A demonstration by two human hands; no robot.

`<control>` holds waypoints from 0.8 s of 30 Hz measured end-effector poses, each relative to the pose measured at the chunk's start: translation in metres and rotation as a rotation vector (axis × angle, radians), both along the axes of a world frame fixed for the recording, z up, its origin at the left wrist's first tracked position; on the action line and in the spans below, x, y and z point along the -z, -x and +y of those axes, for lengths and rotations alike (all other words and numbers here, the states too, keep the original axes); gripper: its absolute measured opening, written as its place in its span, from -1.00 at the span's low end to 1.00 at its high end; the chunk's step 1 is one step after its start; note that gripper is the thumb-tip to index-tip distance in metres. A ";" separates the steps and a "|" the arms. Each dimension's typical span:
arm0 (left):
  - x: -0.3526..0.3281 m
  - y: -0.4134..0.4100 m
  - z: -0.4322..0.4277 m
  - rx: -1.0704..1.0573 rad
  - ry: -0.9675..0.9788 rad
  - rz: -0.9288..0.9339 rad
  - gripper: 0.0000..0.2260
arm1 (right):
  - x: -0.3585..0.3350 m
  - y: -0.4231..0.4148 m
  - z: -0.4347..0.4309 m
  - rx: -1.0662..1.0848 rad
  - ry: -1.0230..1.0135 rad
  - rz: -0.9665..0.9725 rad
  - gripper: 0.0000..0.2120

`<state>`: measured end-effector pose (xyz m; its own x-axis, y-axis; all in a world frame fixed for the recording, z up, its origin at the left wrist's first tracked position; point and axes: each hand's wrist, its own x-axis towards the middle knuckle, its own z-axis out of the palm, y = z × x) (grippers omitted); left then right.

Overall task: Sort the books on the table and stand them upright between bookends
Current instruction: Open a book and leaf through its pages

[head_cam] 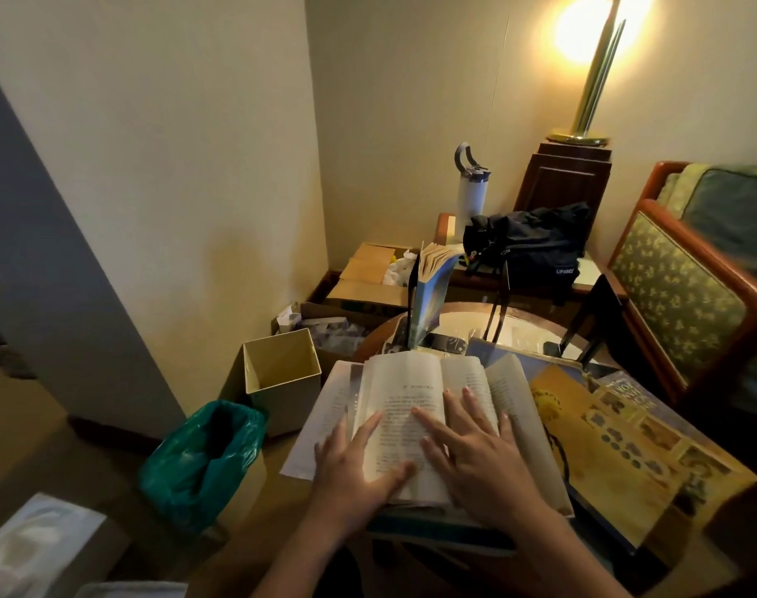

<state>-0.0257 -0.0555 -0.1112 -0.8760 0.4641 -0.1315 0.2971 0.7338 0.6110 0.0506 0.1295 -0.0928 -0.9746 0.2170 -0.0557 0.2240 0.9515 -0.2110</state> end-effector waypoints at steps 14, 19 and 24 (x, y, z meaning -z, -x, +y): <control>0.012 0.043 0.065 0.295 0.125 0.236 -0.49 | 0.005 -0.003 0.002 0.000 -0.078 -0.052 -0.44; 0.008 0.069 0.089 0.262 0.144 0.232 -0.50 | 0.005 -0.002 -0.001 0.001 -0.094 -0.046 -0.45; 0.021 0.048 0.066 0.160 0.146 0.243 -0.50 | 0.008 0.002 -0.005 -0.025 -0.130 -0.068 -0.44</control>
<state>-0.0741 0.0107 -0.1320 -0.8075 0.5899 -0.0031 0.5397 0.7408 0.3999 0.0491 0.1250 -0.1006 -0.9747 0.2022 -0.0949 0.2092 0.9753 -0.0706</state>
